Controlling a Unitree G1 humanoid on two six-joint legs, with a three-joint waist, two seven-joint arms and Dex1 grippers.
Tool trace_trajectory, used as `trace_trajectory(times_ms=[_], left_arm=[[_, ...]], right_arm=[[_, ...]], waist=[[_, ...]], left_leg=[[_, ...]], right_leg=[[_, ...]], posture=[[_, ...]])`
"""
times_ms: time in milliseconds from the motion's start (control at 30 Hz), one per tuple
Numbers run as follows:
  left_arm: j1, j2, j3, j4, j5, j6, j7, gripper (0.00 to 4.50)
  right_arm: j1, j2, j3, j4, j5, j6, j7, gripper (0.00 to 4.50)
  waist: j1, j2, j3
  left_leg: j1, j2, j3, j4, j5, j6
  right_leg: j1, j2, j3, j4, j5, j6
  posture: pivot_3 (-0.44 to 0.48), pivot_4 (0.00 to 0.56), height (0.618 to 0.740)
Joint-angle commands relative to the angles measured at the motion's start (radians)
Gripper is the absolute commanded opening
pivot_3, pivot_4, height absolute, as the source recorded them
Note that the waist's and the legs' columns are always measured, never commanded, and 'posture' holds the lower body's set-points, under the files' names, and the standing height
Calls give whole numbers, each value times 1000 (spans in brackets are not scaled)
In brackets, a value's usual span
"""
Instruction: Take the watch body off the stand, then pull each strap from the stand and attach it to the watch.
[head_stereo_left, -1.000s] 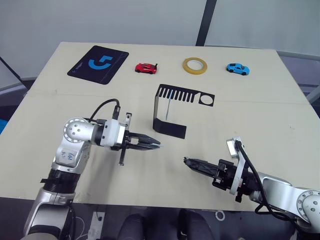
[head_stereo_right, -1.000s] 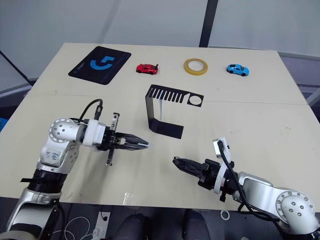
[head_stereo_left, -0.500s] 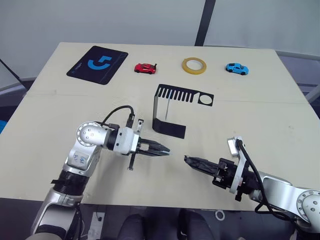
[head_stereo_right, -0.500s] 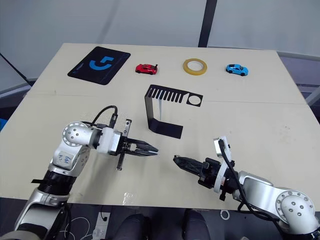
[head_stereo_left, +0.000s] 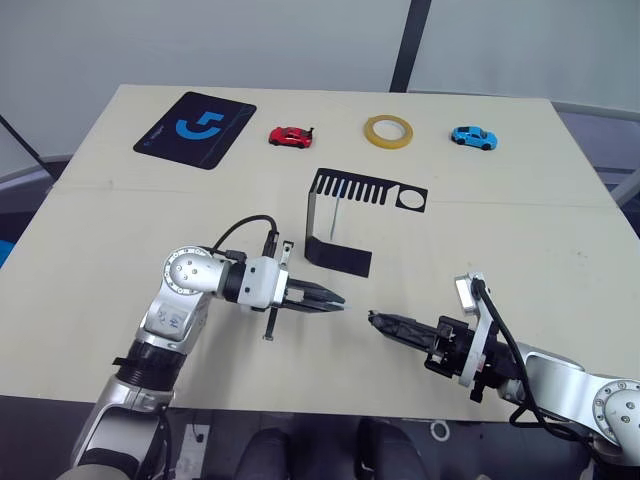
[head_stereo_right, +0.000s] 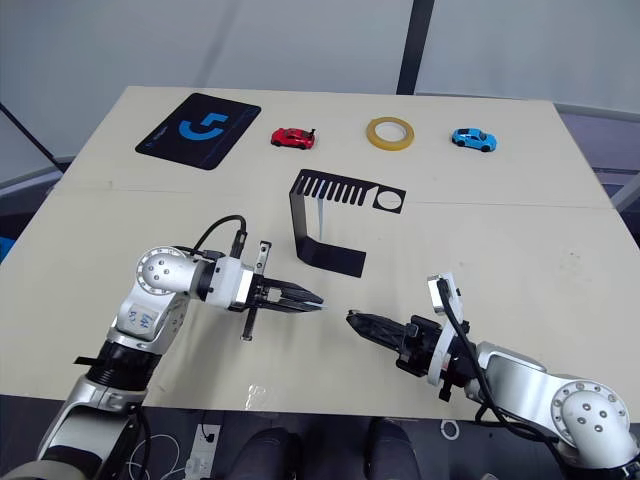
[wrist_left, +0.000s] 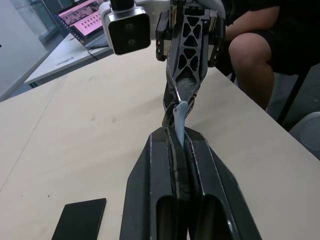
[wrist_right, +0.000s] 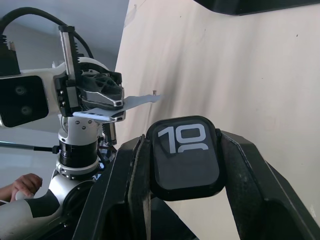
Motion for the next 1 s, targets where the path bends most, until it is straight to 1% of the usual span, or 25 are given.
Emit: trace_trajectory(times_ms=[33,1000], left_arm=[[-11,-5,-7,-15,7,-19,8,0],[-10,-48,-39,-7,38,-14,36,0]], right_arm=[[-6,1,1,-31,25,-12,7,1623],[-2,-1,12,-45,25,-27,1,1623]], waist=[[0,0,0],[0,0,0]], left_leg=[[0,0,0,0,0,0],[0,0,0,0,0,0]], right_leg=[[0,0,0,0,0,0],[0,0,0,1,0,0]], posture=[[0,150,737],[0,150,737]])
